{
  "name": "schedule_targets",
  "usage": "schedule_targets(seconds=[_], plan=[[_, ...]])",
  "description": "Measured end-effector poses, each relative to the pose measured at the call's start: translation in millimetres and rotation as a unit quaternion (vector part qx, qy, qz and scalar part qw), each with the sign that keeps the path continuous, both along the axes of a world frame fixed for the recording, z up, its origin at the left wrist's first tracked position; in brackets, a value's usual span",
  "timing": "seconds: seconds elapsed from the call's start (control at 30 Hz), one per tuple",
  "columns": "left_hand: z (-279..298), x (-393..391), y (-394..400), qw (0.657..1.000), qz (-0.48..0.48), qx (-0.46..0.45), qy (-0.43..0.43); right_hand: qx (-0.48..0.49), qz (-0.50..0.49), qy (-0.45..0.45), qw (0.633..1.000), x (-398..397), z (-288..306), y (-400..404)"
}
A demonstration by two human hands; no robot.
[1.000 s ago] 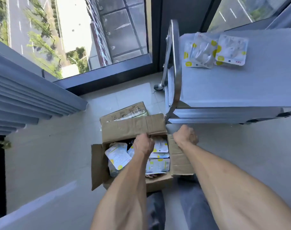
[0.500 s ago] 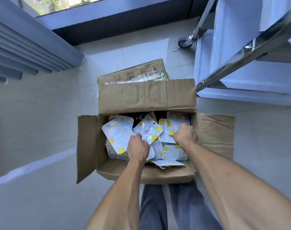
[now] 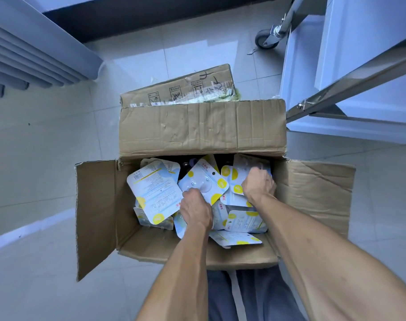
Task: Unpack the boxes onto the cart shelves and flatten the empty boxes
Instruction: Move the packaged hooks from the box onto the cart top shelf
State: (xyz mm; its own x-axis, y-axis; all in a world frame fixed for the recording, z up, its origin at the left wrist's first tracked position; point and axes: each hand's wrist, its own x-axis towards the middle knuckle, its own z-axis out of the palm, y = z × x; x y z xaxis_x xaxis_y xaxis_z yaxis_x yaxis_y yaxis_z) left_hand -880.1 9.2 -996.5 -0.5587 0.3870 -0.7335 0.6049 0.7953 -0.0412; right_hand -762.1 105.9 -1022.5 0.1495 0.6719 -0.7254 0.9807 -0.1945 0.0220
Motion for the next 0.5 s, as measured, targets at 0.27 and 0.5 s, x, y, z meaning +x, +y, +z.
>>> schedule_targets(seconds=[0.27,0.5], plan=[[-7,-4,-13,1.000,0.009,0.013,0.010,-0.006,-0.007,-0.023,1.000,-9,-7,2],[8,5,-3,0.998,0.010,0.049,0.031,0.015,-0.001,-0.028,0.999,-6,8,-11]])
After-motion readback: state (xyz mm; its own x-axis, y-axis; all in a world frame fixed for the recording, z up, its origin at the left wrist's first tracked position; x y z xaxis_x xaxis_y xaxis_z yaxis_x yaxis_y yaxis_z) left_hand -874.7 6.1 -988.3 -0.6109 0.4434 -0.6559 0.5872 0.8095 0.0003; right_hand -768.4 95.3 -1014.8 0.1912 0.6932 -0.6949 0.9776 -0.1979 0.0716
